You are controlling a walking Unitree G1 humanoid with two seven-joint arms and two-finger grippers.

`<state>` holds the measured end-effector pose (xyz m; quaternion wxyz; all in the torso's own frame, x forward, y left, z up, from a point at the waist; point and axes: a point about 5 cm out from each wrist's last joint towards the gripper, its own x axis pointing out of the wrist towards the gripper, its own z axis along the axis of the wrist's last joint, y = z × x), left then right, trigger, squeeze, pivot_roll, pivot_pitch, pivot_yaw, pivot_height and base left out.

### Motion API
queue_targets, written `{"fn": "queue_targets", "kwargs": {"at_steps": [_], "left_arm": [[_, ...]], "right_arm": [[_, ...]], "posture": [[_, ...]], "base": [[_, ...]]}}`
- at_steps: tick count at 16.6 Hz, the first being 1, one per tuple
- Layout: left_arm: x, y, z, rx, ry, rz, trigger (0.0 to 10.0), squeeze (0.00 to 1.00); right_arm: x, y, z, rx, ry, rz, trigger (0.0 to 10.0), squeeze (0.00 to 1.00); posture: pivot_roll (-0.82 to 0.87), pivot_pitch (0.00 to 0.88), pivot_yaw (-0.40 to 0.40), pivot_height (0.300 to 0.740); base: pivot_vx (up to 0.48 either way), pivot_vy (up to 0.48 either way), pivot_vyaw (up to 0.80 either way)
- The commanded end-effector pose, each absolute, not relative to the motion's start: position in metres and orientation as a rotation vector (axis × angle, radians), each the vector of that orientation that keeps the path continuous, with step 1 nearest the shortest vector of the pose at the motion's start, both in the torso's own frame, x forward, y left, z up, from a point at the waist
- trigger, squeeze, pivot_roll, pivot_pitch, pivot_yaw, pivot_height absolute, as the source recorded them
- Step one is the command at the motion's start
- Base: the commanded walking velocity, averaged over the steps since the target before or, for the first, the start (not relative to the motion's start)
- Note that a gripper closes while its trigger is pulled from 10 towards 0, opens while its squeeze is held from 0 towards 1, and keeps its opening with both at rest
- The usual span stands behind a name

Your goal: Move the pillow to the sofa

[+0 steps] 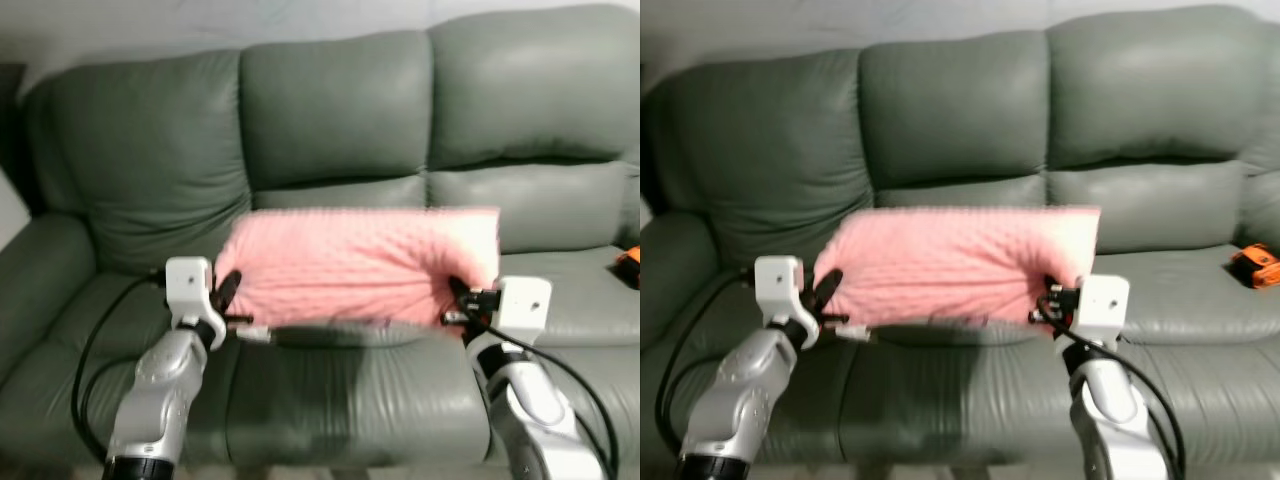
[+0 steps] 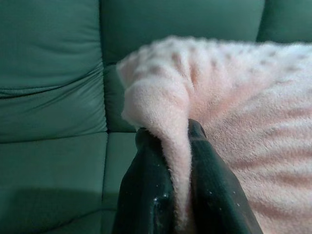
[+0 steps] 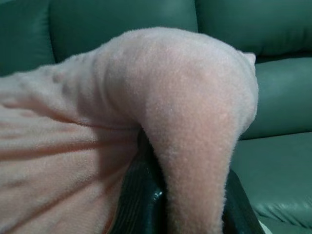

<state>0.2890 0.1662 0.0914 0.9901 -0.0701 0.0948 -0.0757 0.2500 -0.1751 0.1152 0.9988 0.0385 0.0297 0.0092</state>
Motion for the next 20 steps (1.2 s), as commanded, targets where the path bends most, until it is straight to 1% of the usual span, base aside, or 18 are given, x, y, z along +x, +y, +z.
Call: {"fn": "queue_targets", "kwargs": {"at_steps": [1,5,9,10,13,17,20], "left_arm": [[0.288,0.185,0.09,-0.114,0.186,-0.072,10.0,0.0],[0.287,0.182,0.088,-0.097,0.171,-0.081,10.0,0.0],[0.289,0.179,0.082,-0.102,0.167,-0.088,10.0,0.0],[0.289,0.177,0.076,-0.134,0.176,-0.091,10.0,0.0],[0.29,0.17,0.068,-0.167,0.189,-0.111,10.0,0.0],[0.288,0.157,0.061,-0.174,0.201,-0.153,10.0,0.0],[0.289,0.152,0.058,-0.186,0.198,-0.173,10.0,0.0]], "right_arm": [[0.253,-0.174,0.119,0.078,0.018,-0.008,10.0,0.0],[0.258,-0.172,0.114,0.074,0.023,0.003,10.0,0.0],[0.26,-0.176,0.116,0.049,0.009,-0.009,10.0,0.0],[0.258,-0.181,0.112,0.032,0.02,-0.025,10.0,0.0],[0.255,-0.185,0.107,0.016,0.035,-0.036,10.0,0.0],[0.248,-0.19,0.106,0.002,0.046,-0.045,10.0,0.0],[0.245,-0.192,0.107,-0.01,0.047,-0.051,10.0,0.0]], "posture": [[-0.17,0.0,0.097,0.74],[-0.16,0.0,0.091,0.74],[-0.17,0.0,0.087,0.74],[-0.18,0.0,0.085,0.74],[-0.2,0.0,0.082,0.74],[-0.21,0.0,0.079,0.74],[-0.23,0.018,0.084,0.74]], "base": [[0.0,0.0,0.0],[0.0,0.0,0.0],[0.0,0.0,0.0],[0.0,0.0,0.0],[0.0,0.0,0.0],[0.0,0.0,0.0],[0.0,0.0,0.0]]}}
